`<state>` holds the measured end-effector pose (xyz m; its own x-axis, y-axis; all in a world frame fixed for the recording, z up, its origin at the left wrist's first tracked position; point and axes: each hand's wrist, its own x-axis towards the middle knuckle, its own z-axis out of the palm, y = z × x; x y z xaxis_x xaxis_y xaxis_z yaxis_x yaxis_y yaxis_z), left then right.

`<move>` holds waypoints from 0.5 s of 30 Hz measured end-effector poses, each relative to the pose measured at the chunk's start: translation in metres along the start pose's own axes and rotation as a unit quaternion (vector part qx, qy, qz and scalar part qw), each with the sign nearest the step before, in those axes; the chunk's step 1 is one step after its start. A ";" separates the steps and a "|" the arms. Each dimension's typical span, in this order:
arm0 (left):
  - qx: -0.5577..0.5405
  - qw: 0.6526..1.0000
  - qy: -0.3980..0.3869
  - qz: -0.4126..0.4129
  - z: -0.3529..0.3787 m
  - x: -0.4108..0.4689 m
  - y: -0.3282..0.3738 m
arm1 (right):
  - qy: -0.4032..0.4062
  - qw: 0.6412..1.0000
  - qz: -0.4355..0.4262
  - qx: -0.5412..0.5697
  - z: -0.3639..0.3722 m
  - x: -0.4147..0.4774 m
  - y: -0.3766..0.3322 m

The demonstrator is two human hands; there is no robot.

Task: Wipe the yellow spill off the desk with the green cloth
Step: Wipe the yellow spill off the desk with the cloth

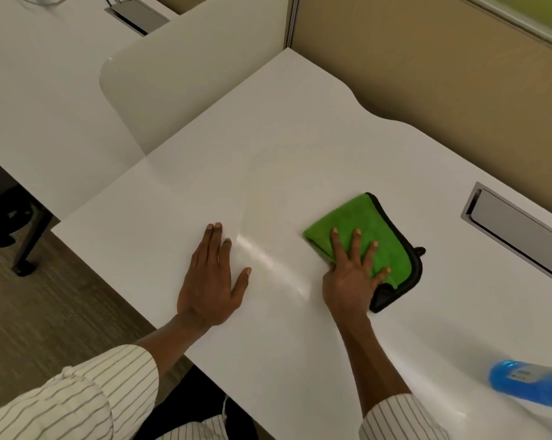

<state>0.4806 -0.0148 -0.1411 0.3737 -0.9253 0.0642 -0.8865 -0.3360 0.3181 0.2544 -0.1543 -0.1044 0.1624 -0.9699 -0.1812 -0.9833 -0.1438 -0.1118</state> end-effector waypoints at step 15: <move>0.004 1.000 -0.007 0.003 -0.004 0.000 0.001 | -0.004 0.995 -0.098 0.012 0.004 -0.007 0.000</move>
<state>0.4805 -0.0146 -0.1372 0.3641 -0.9298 0.0529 -0.8909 -0.3312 0.3109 0.2532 -0.1472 -0.1069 0.3523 -0.9220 -0.1608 -0.9301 -0.3258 -0.1697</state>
